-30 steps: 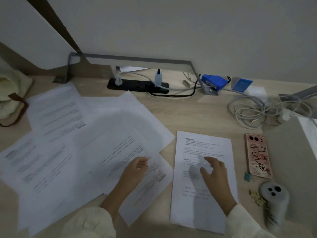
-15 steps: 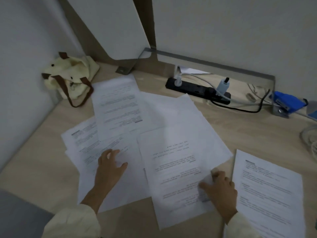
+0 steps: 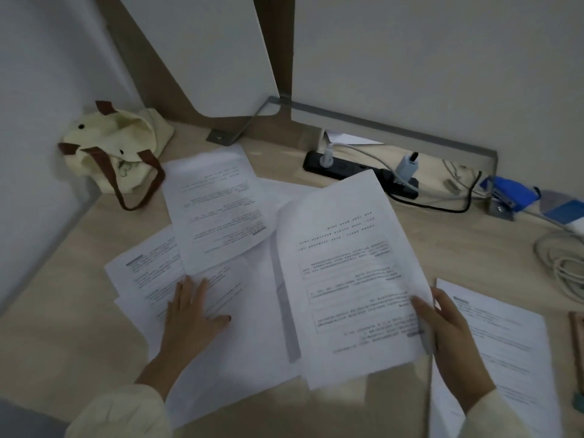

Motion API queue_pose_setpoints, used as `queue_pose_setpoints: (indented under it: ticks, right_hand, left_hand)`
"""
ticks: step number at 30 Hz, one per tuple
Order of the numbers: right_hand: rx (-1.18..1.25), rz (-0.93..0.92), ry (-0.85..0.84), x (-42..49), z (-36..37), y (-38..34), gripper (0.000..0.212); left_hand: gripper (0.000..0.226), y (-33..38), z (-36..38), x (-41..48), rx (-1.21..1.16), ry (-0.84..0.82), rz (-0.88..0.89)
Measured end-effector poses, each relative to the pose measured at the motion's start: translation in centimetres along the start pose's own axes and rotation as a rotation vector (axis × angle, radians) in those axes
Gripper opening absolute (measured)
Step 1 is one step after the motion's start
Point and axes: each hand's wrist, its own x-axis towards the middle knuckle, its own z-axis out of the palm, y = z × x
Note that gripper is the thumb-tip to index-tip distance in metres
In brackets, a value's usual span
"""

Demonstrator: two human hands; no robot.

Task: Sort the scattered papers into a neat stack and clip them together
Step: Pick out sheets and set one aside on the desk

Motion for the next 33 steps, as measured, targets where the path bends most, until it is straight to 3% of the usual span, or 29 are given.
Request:
queue_pose_setpoints:
  ticks: [3,6,9,11,13,16,20,24,27,29,31,33]
  right_hand:
    - [0.052,0.045,-0.113,-0.8,-0.3,-1.2,0.019]
    - [0.004,0.07,-0.246,-1.1,-0.2,-1.8,0.015]
    - [-0.216,0.058,-0.378,-0.1,0.7,-2.5,0.01]
    - [-0.462,-0.004,-0.47,1.1,1.7,-2.9,0.011]
    - [-0.729,-0.087,-0.555,2.2,3.2,-3.3,0.005]
    - [-1.008,-0.23,-0.649,3.6,6.2,-4.1,0.016]
    - [-1.205,-0.381,-0.715,4.0,12.1,-5.7,0.013]
    - [-1.243,-0.608,-0.734,3.4,18.1,-5.7,0.027]
    - [-1.124,-0.741,-0.731,3.2,21.4,-4.8,0.022]
    - [-0.986,-0.738,-0.629,3.7,22.7,-4.2,0.021]
    - [-0.858,-0.619,-0.425,4.8,23.5,-3.9,0.028]
    - [-0.799,-0.386,-0.309,6.0,24.0,-3.3,0.034]
  left_hand:
    - [0.074,0.7,-0.6,-0.7,-0.154,-0.015,-0.007]
    - [0.056,2.9,-2.3,-1.8,-0.668,-0.01,-0.013]
    - [0.047,4.3,-5.0,-1.9,-1.145,-0.004,-0.099]
    - [0.06,3.8,-6.7,-2.0,-1.354,-0.11,-0.152]
    - [0.071,3.0,-7.9,-2.5,-1.27,-0.209,-0.118]
    - [0.075,2.2,-8.3,-3.5,-1.106,-0.212,-0.095]
    - [0.083,0.7,-7.1,-4.4,-0.461,0.081,0.205]
    - [0.105,0.5,-6.6,-4.8,-0.275,-0.056,0.252]
    - [0.063,-0.4,-6.2,-4.5,-0.212,-0.04,0.107]
    - [0.052,-1.6,-6.1,-4.5,-0.274,-0.039,0.022]
    - [0.042,-3.4,-6.0,-4.8,-0.409,-0.016,-0.028]
    - [0.033,-5.5,-5.9,-5.2,-0.582,0.044,-0.103]
